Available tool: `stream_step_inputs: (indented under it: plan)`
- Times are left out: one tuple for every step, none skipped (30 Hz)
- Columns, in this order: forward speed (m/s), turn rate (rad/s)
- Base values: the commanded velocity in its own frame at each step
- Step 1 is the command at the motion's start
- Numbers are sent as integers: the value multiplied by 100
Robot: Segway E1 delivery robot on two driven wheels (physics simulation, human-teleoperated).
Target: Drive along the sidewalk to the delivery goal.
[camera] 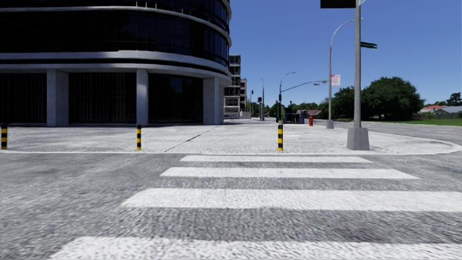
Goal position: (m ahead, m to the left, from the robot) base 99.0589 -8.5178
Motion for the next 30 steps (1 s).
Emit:
stream_step_inputs:
  plan:
    - [200,0]
    - [200,-1]
    - [200,-8]
    - [200,-10]
    - [200,-10]
    - [200,-14]
    - [200,-19]
    - [200,-23]
    - [200,-24]
    - [200,-24]
    - [200,-24]
    - [200,-24]
    - [200,-24]
    - [200,-25]
    - [200,-25]
    - [200,-25]
    - [200,-25]
    - [200,-25]
    - [200,-25]
    - [200,-25]
    - [200,-25]
    - [200,-2]
    - [200,0]
    - [200,0]
    - [200,0]
    - [200,0]
    - [200,0]
    - [200,0]
    - [200,0]
    - [200,0]
